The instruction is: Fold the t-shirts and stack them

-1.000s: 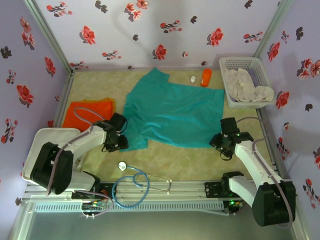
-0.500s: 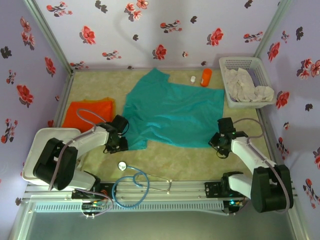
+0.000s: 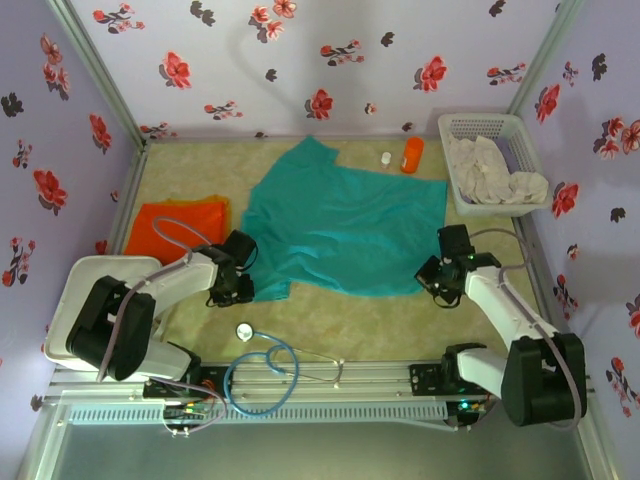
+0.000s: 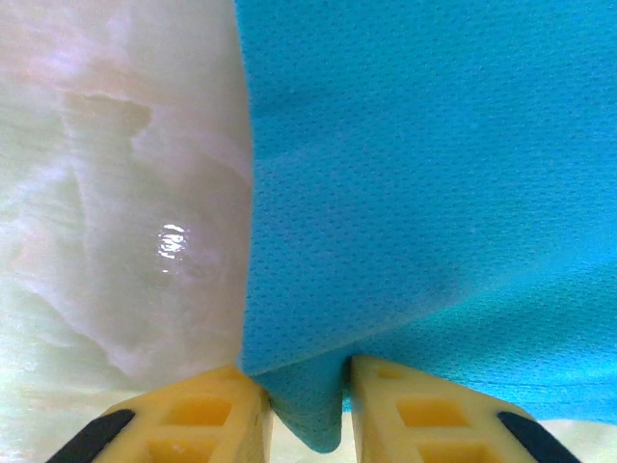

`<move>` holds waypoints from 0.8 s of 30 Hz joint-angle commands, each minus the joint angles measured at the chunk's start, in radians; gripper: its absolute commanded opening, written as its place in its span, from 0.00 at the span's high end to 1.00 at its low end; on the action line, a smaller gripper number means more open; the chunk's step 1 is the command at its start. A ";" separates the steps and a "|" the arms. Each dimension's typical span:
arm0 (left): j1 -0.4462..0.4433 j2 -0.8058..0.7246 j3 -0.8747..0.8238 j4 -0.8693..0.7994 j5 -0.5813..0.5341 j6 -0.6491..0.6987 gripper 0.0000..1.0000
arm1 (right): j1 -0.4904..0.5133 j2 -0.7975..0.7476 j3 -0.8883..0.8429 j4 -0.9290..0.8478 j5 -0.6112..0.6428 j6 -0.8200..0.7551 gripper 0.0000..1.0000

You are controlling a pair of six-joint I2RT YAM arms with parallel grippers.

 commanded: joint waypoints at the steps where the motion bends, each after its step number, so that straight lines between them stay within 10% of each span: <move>1: -0.008 0.043 -0.011 0.066 0.030 0.014 0.74 | -0.010 0.026 0.089 -0.075 -0.049 -0.007 0.96; 12: -0.009 0.073 -0.010 0.088 0.035 0.025 0.75 | -0.052 0.401 0.300 0.084 -0.134 -0.091 0.71; 17: -0.009 0.067 -0.014 0.093 0.035 0.028 0.75 | -0.052 0.247 0.253 0.067 -0.039 -0.134 0.17; 24: -0.008 0.102 0.020 0.078 0.045 0.052 0.76 | -0.052 0.016 0.117 0.008 0.055 -0.151 0.34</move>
